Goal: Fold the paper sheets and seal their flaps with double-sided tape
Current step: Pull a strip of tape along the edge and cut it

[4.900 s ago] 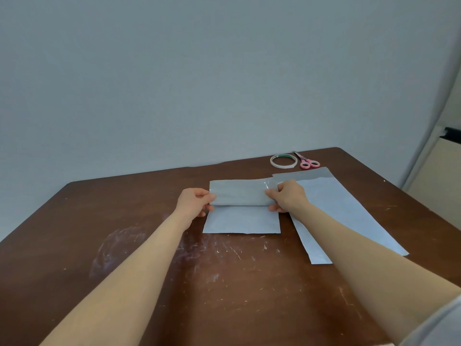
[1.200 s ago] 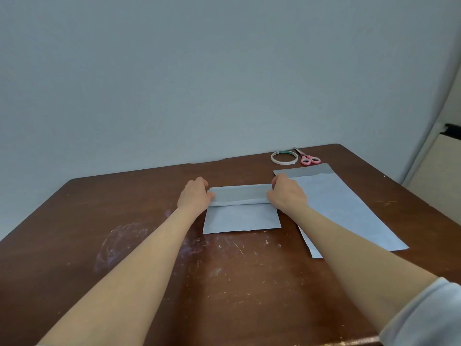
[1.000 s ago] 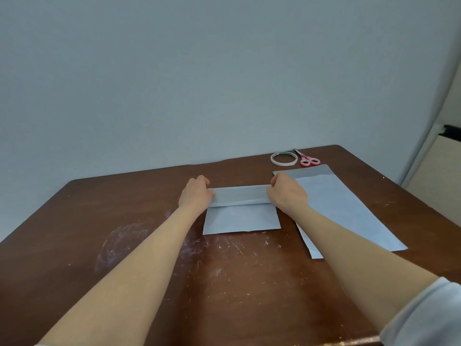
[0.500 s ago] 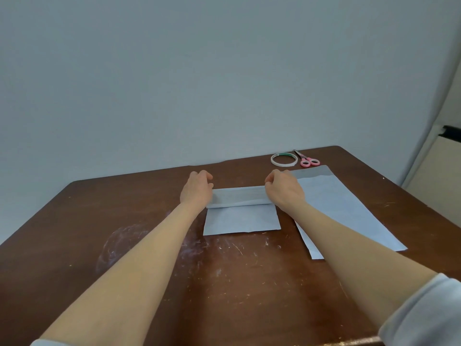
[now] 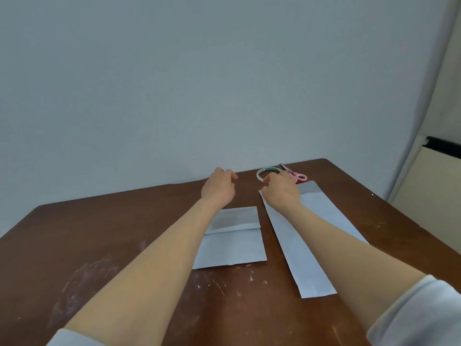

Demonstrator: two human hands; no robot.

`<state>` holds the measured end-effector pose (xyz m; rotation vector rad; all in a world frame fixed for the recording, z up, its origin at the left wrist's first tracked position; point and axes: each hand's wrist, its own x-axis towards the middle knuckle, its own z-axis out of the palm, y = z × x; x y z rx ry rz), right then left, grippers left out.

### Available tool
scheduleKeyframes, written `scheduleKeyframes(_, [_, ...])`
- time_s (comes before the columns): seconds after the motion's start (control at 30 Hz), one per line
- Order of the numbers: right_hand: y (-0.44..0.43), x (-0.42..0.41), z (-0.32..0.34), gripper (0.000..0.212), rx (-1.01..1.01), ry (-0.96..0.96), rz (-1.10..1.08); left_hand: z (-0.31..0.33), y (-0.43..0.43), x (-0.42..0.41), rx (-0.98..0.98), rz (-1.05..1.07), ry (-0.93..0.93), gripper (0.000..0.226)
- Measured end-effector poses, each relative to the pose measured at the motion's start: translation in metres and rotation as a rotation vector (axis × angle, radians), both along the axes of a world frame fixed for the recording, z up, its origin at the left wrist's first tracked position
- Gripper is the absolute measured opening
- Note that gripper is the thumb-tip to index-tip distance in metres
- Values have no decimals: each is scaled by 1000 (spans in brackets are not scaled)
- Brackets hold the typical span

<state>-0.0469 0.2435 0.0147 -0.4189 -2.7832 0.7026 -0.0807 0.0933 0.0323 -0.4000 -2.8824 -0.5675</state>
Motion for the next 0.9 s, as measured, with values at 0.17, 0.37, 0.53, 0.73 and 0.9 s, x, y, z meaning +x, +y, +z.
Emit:
scheduleKeyframes(0.17, [32, -38, -7, 37, 91, -35, -79, -5, 41, -33, -69, -48, -42, 33])
scheduleKeyframes(0.37, [48, -81, -19, 35, 225, -109, -48, -15, 68, -70, -80, -37, -64, 38])
scheduleKeyframes(0.53, [46, -103, -32, 32, 340, -149, 18, -23, 77, -91, -62, -66, -67, 37])
scheduleKeyframes(0.73, [44, -103, -17, 27, 256, -64, 69, -19, 67, -93, 32, -125, -33, 36])
scheduleKeyframes(0.9, [32, -90, 5, 23, -69, 28, 253, -1, 50, -78, 89, -227, -16, 29])
